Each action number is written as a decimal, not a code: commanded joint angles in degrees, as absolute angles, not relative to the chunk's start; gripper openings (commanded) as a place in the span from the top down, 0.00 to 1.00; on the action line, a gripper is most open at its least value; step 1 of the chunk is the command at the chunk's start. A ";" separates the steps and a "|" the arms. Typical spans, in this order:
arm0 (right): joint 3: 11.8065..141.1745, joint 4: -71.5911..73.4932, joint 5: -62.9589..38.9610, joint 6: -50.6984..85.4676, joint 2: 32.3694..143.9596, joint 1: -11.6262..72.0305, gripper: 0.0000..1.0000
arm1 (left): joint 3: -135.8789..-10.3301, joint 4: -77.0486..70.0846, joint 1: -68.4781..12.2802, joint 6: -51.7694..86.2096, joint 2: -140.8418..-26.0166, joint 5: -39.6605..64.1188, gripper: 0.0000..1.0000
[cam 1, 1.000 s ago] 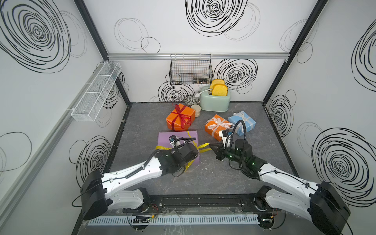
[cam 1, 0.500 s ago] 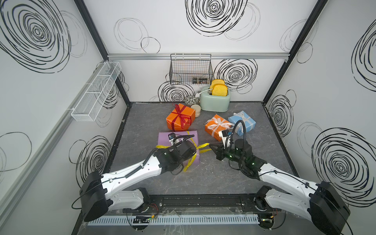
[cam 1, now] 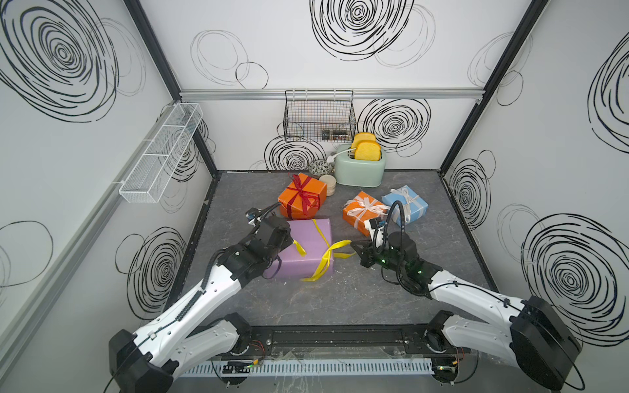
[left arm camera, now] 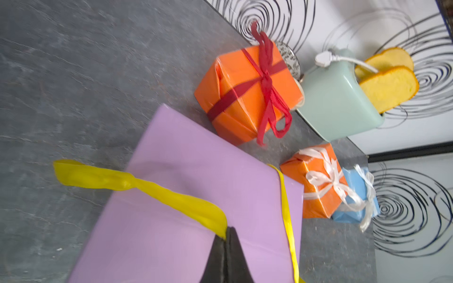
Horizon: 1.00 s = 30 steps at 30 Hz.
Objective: Untie the ribbon bows on the gift boxes
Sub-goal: Untie the ribbon from the gift box.
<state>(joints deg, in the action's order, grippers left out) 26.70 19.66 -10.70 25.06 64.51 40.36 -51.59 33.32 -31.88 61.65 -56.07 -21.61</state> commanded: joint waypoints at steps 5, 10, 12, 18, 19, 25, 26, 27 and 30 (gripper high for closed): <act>29.53 17.05 -7.87 26.22 67.27 39.49 0.97 | -48.79 33.09 -15.41 55.42 -51.81 -16.67 0.92; 29.28 17.19 -8.34 26.79 67.59 38.67 0.97 | -46.44 31.82 -6.75 53.73 -49.93 -13.66 0.67; 29.18 17.50 -8.68 26.89 67.50 38.51 0.97 | -45.94 31.01 -5.37 52.41 -49.58 -12.49 0.37; 28.83 18.45 -10.24 26.81 67.08 38.50 0.96 | -43.46 20.43 -11.24 44.85 -45.42 -2.44 0.04; 28.74 18.59 -10.43 26.70 66.99 38.50 0.96 | -43.26 18.80 -13.81 44.58 -44.77 -3.07 0.04; 28.30 19.58 -11.35 26.56 66.73 38.50 0.96 | -52.41 22.61 -35.33 41.17 -54.45 -12.28 0.04; 28.21 19.82 -11.59 26.56 66.71 38.52 0.96 | -54.46 23.60 -38.74 40.84 -57.24 -13.03 0.04; 28.21 19.91 -11.92 26.59 66.63 38.50 0.96 | -56.32 24.30 -41.95 40.32 -60.03 -13.63 0.03; 27.97 20.14 -12.30 26.46 66.11 38.50 0.96 | -61.33 25.51 -49.55 38.08 -67.21 -15.50 0.01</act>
<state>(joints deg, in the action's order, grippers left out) 27.81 18.55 -11.27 26.13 67.33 38.74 -57.60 24.43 -44.73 41.52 -63.09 -11.88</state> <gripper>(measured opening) 0.052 0.983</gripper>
